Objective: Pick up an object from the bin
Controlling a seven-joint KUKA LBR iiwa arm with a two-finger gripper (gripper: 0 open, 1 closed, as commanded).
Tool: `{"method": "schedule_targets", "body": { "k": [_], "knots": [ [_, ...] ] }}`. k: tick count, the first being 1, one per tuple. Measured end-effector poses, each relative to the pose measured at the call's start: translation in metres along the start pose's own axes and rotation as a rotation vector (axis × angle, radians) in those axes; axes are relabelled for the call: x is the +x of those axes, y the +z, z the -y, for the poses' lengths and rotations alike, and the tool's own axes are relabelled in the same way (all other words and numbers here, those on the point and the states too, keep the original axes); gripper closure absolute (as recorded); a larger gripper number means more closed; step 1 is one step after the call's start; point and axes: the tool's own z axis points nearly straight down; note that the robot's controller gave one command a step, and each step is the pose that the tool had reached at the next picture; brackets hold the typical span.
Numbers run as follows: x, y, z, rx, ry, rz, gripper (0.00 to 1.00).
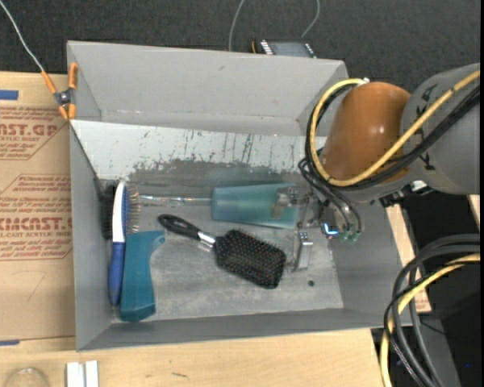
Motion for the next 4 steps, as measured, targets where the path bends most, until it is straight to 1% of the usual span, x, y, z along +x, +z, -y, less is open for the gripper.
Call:
{"method": "schedule_targets", "body": {
  "k": [1,2,3,4],
  "knots": [
    [0.013,0.076,-0.052,-0.003,-0.009,-0.002,0.00],
    [0.008,0.070,-0.049,-0.002,-0.004,0.013,1.00],
    [0.012,0.086,-0.047,-0.005,-0.047,0.047,1.00],
    [0.012,0.086,-0.047,-0.005,-0.048,0.046,1.00]
  ]
}}
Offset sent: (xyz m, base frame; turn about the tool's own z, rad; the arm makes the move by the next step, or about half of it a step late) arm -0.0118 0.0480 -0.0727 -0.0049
